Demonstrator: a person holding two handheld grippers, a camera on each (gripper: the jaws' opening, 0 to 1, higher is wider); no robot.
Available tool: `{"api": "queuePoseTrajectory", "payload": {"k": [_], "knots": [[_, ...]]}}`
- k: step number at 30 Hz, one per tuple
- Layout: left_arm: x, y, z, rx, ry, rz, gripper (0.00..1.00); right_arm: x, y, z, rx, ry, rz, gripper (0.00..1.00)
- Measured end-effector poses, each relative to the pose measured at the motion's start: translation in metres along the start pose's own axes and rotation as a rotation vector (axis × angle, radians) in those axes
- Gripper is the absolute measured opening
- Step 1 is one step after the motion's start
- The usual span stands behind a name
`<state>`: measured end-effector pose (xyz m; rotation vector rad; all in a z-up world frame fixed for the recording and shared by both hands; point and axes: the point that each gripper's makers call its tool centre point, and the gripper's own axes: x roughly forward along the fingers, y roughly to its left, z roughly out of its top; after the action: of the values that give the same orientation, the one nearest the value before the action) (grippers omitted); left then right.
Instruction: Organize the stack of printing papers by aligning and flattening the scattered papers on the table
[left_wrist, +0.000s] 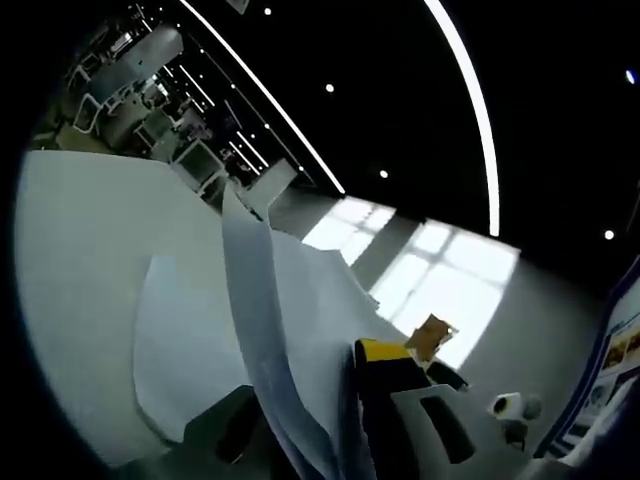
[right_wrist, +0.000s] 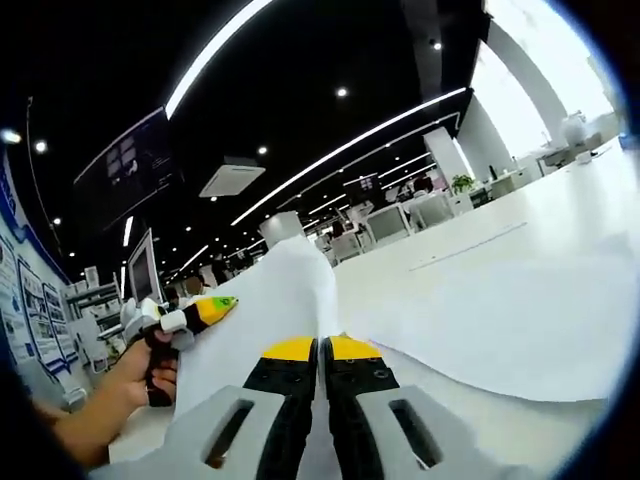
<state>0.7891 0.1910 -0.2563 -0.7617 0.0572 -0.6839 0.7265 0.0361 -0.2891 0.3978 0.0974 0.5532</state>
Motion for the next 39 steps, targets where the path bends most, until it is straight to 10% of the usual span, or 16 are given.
{"api": "queuePoseTrajectory", "payload": {"k": [20,26,32,39], "knots": [[0.001,0.001,0.0,0.035,0.011,-0.004,0.06,-0.001,0.007,0.0,-0.013,-0.009,0.024,0.03],[0.001,0.003,0.001,0.048,0.013,0.002,0.06,-0.004,-0.003,-0.002,0.013,0.012,-0.009,0.24],[0.001,0.002,0.001,0.049,0.013,0.0,0.06,-0.011,-0.018,0.009,0.02,0.001,-0.016,0.24],[0.0,0.002,0.001,0.049,0.015,0.0,0.06,0.003,-0.016,0.011,-0.033,0.108,0.145,0.26]]}}
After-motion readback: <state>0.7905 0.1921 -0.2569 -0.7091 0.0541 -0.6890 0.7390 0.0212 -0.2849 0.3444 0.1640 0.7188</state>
